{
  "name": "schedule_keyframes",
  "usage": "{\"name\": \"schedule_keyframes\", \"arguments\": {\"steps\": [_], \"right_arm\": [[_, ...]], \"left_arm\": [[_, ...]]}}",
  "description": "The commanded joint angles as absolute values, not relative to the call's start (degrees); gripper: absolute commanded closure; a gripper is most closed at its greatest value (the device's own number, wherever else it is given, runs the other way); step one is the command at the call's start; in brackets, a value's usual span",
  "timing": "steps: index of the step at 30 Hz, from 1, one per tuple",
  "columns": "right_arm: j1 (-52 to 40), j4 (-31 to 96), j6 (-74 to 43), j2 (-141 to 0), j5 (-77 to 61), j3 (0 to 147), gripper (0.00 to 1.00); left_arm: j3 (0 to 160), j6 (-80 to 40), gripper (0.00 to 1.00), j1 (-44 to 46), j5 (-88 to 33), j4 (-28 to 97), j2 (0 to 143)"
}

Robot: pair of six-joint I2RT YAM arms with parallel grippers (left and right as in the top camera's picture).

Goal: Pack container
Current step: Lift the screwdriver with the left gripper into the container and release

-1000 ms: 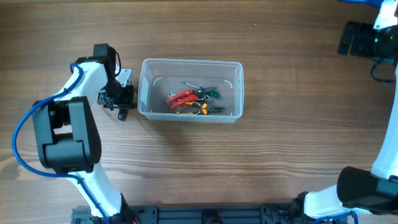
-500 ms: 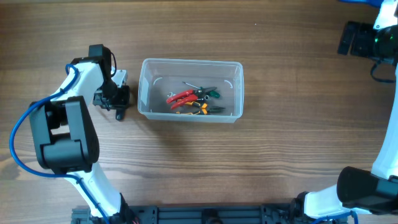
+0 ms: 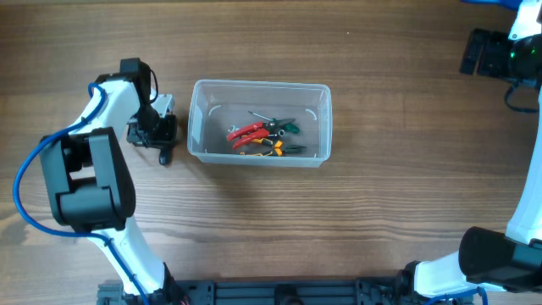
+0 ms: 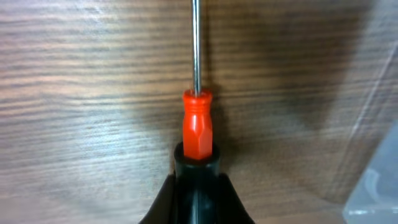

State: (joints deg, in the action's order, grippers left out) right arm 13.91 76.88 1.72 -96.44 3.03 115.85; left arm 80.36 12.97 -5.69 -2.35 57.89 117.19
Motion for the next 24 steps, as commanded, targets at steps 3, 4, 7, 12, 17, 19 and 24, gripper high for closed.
{"name": "schedule_keyframes", "arguments": {"steps": [3, 4, 7, 12, 17, 19, 24], "right_arm": [[13.8, 76.8, 1.3, -96.6, 2.8, 115.8, 0.00], [13.8, 76.8, 1.3, -96.6, 2.8, 115.8, 0.00], [13.8, 76.8, 1.3, -96.6, 2.8, 115.8, 0.00], [13.8, 76.8, 1.4, -96.6, 2.8, 115.8, 0.00], [13.8, 76.8, 1.3, -96.6, 2.8, 115.8, 0.00], [13.8, 76.8, 1.4, -96.6, 2.8, 115.8, 0.00], [13.8, 76.8, 1.3, -96.6, 2.8, 115.8, 0.00]], "left_arm": [[95.3, 12.9, 0.96, -5.8, 4.7, 62.5, 116.4], [97.8, 12.9, 0.96, -5.8, 5.4, 62.7, 115.7], [103.4, 12.9, 0.96, -5.6, 5.4, 62.6, 113.1], [106.1, 23.6, 0.96, -3.4, -6.2, 62.6, 106.9], [106.1, 30.4, 0.96, 0.6, -20.4, 62.6, 102.7], [106.1, 35.0, 0.96, 3.1, -26.2, 63.4, 101.9], [106.1, 48.7, 0.96, 11.2, -29.4, 68.8, 102.0]]}}
